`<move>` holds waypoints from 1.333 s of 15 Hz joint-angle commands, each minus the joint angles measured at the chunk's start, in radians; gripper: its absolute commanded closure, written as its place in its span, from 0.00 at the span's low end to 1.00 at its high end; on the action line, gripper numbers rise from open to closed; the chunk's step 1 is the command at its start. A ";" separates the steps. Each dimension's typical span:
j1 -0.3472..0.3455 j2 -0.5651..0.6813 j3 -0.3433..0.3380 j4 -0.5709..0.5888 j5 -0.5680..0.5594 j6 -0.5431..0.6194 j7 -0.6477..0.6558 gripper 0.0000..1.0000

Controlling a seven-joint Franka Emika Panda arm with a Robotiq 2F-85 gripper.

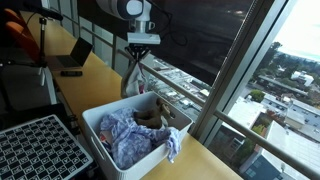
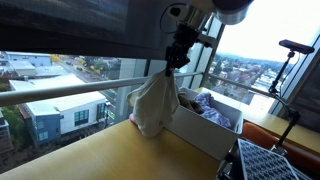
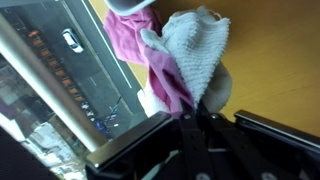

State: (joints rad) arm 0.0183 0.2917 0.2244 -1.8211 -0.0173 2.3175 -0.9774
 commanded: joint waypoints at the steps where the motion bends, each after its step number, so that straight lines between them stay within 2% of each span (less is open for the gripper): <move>1: -0.029 -0.172 -0.052 -0.050 0.042 0.024 0.017 0.98; 5: -0.060 -0.305 -0.139 -0.016 0.059 0.012 0.027 0.98; 13: -0.122 -0.523 -0.368 0.005 0.090 -0.127 -0.026 0.98; 16: -0.106 -0.602 -0.397 -0.051 0.075 -0.172 -0.018 0.98; 20: -0.078 -0.656 -0.387 -0.093 0.061 -0.197 0.004 0.98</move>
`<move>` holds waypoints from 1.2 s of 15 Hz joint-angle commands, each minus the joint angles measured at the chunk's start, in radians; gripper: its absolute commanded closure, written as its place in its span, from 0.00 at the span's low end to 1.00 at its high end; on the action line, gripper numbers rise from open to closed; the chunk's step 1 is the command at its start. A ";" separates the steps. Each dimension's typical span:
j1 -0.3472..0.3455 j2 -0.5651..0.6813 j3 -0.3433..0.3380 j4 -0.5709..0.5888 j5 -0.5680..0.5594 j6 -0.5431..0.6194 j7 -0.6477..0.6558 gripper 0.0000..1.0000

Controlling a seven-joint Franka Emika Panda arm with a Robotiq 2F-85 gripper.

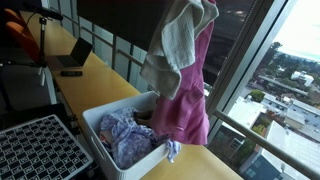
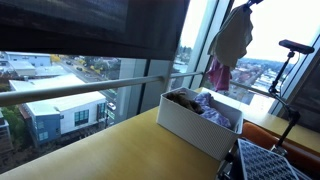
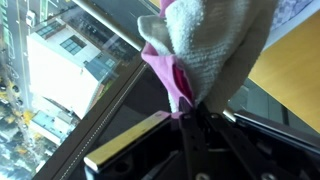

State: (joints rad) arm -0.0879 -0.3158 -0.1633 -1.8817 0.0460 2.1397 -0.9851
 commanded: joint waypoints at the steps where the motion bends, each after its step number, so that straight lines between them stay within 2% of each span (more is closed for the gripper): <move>1: 0.034 -0.051 -0.002 -0.035 -0.002 -0.020 0.011 0.98; 6: 0.049 -0.049 -0.012 -0.074 0.001 -0.015 -0.001 0.98; 10: 0.070 -0.061 0.005 -0.161 0.006 -0.004 0.007 0.98; 11: 0.074 -0.047 0.001 -0.178 0.005 0.003 0.000 0.68; 12: 0.078 -0.041 -0.001 -0.196 0.004 0.005 -0.006 0.68; 13: 0.076 -0.031 -0.004 -0.208 -0.002 0.009 -0.003 0.62; 16: 0.057 -0.002 -0.013 -0.228 -0.025 0.018 0.010 0.40; 17: 0.069 -0.014 -0.006 -0.224 -0.009 -0.001 0.006 0.58; 18: 0.064 -0.007 -0.009 -0.229 -0.010 0.000 0.006 0.52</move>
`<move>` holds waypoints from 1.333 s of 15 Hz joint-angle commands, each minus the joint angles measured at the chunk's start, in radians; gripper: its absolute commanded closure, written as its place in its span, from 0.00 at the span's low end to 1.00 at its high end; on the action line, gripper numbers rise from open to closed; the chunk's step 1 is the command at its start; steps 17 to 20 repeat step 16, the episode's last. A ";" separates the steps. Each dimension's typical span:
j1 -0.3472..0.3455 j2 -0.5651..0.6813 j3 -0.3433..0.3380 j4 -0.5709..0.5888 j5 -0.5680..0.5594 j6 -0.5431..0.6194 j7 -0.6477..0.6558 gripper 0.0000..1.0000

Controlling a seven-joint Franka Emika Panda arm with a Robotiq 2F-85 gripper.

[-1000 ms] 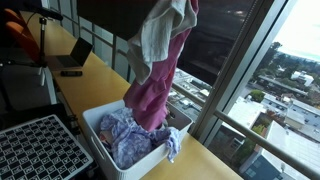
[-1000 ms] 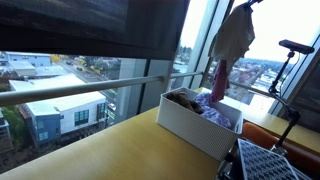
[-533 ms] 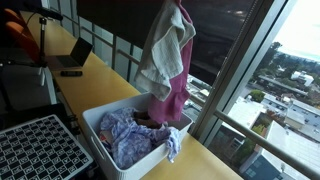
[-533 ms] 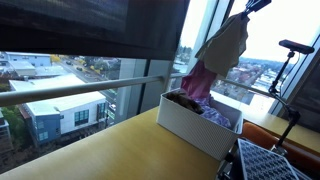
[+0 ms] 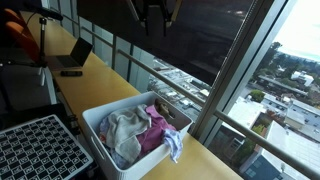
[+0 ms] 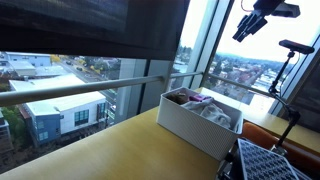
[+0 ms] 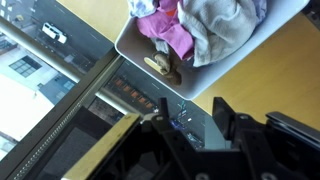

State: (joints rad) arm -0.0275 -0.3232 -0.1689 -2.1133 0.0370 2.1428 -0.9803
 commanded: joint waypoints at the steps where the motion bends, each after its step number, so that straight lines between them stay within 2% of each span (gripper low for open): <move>1: 0.000 0.006 -0.006 0.001 -0.002 -0.002 0.001 0.43; 2: -0.001 0.009 -0.007 0.001 -0.003 -0.002 0.001 0.40; 20: -0.001 0.009 -0.007 0.002 -0.003 -0.001 0.001 0.40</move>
